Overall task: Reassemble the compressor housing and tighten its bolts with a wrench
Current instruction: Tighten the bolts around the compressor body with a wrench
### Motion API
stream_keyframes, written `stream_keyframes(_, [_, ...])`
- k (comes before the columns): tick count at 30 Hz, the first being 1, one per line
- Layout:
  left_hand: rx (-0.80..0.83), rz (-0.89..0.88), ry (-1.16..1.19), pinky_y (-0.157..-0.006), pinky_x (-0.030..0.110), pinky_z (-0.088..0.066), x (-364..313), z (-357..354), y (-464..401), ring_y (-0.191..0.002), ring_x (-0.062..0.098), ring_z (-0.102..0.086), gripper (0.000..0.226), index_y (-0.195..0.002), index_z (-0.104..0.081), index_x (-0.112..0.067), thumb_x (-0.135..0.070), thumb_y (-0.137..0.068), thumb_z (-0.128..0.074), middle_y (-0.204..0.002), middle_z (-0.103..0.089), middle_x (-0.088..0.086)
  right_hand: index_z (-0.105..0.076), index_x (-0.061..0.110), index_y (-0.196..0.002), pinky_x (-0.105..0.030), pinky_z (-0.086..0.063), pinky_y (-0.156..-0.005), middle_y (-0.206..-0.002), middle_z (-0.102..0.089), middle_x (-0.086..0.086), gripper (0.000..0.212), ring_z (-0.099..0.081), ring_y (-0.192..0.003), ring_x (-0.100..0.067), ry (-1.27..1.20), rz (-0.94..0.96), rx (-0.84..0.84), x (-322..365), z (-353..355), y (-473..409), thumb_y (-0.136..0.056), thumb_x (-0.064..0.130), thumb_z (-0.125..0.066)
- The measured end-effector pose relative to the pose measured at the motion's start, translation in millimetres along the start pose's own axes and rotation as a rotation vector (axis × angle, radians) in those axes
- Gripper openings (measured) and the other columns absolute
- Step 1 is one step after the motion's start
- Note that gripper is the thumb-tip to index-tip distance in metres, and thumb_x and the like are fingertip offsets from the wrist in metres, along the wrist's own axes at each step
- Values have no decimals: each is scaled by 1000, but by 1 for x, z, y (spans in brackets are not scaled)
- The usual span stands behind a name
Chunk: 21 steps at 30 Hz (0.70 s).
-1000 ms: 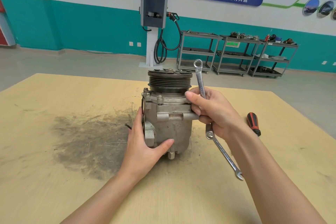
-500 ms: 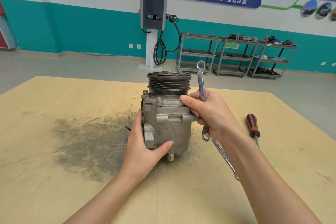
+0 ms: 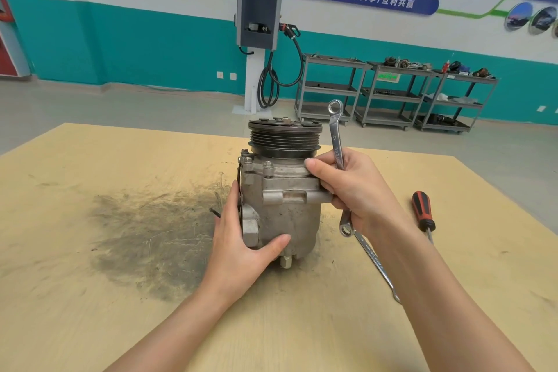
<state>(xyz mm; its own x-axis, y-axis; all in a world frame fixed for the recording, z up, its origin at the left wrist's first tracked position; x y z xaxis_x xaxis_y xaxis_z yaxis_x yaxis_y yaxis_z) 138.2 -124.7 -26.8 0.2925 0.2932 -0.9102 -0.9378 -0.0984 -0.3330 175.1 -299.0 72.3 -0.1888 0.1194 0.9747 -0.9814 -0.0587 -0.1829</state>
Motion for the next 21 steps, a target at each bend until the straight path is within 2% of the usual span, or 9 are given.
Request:
stream_keyframes(6, [-1,-6,-5,-119,49,-25,-1,0,0,-145,10,-28,118,-154,-11,-41,-62,-58,-75,-152,-33,-24,-60,10,-89,-14,-19,-34,-50,-43,4,6,-28,-40,-3,-103,-83,181,1,0,1,-93,15,-60])
stream_keyframes(11, [-2,4,-5,-118,49,-27,1,0,0,-145,10,-28,119,-153,-9,-43,-66,-57,-75,-153,-33,-24,-55,13,-78,-15,-22,-35,-46,-37,8,16,-28,-40,-3,-52,4,67,2,-1,1,-93,13,-61])
stream_keyframes(15, [-14,-2,-14,-118,49,-28,3,2,1,-145,10,-27,114,-152,-10,-47,-48,-66,-85,-154,-31,-24,-59,9,-85,-17,-21,-36,-49,-40,5,22,-28,-42,-6,-90,18,45,7,4,3,-98,27,-53])
stream_keyframes(17, [-16,-15,-15,-120,48,-25,3,2,1,-145,7,-24,111,-145,-6,-61,-47,-67,-85,-154,-28,-28,-57,8,-84,-17,-19,-36,-50,-39,4,31,-26,-41,-6,-323,5,17,12,15,1,-100,32,-45])
stream_keyframes(19, [-18,-28,-7,-121,48,-22,1,3,1,-146,4,-22,109,-134,-1,-73,-49,-66,-84,-152,-25,-32,-53,12,-74,-16,-18,-35,-50,-35,4,35,-23,-41,-6,-693,0,7,21,24,-5,-100,33,-43])
stream_keyframes(21, [-23,-34,4,-121,47,-22,1,3,1,-145,2,-22,109,-130,-2,-76,-46,-67,-85,-150,-25,-36,-51,13,-69,-16,-23,-35,-51,-36,3,38,-25,-42,-6,-928,-18,9,29,25,-14,-101,31,-42])
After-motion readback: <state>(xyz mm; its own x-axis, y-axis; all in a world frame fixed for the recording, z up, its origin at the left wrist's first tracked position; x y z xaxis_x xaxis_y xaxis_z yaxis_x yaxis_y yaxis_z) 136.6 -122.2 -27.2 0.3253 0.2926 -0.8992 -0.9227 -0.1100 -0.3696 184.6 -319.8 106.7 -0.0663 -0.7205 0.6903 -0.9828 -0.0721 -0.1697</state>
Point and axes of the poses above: each hand's wrist, its own y-axis away from the middle knuckle, its own z-axis out of the back of the hand, x = y × z, the point moved 7 cm from there along -y, towards the middle knuckle
